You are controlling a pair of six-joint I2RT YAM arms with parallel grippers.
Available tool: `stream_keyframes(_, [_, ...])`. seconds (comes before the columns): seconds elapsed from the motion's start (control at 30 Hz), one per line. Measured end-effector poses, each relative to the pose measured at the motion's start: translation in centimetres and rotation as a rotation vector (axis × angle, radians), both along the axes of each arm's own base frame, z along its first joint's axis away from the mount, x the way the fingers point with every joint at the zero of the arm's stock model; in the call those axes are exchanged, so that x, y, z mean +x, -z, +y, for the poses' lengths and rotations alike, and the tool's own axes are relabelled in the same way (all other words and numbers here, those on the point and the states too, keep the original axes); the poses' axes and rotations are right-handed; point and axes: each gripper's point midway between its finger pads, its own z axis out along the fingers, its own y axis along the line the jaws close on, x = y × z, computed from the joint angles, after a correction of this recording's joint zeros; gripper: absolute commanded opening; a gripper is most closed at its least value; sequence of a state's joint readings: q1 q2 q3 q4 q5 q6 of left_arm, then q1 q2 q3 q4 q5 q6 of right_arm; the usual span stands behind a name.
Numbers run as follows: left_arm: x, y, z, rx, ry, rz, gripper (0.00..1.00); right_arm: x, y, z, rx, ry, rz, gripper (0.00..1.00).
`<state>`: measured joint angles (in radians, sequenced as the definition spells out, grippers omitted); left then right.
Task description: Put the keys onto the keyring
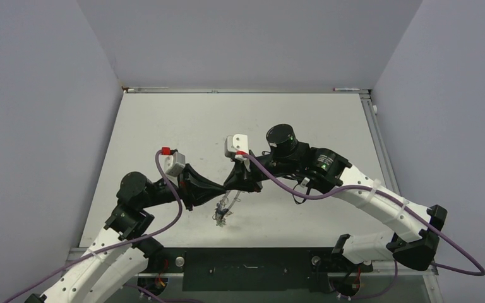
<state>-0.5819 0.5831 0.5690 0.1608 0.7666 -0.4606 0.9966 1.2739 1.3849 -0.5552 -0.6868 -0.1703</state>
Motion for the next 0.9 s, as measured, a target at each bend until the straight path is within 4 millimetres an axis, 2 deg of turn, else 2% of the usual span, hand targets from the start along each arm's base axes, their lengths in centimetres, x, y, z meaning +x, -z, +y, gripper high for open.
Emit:
stream_keyframes(0.17, [0.0, 0.0, 0.0, 0.001, 0.000, 0.001, 0.00, 0.2, -0.3, 0.3, 0.004, 0.001, -0.005, 0.05])
stream_keyframes(0.6, [-0.2, 1.3, -0.3, -0.069, 0.030, -0.031, 0.00, 0.0, 0.6, 0.5, -0.050, -0.012, 0.032, 0.06])
stream_keyframes(0.67, [-0.2, 1.2, -0.3, -0.093, 0.029, -0.039, 0.00, 0.0, 0.4, 0.6, -0.055, -0.014, 0.035, 0.12])
stream_keyframes(0.73, [-0.3, 0.9, -0.3, -0.121, 0.029, -0.050, 0.00, -0.1, 0.1, 0.8, -0.055, -0.021, 0.036, 0.21])
stream_keyframes(0.83, [-0.4, 0.8, -0.3, -0.140, 0.033, -0.051, 0.00, -0.4, -1.2, 2.1, -0.020, -0.048, 0.019, 0.39])
stream_keyframes(0.9, [-0.5, 0.9, -0.2, -0.145, 0.034, -0.050, 0.00, -0.7, -1.8, 2.9, 0.000, -0.068, 0.006, 0.45])
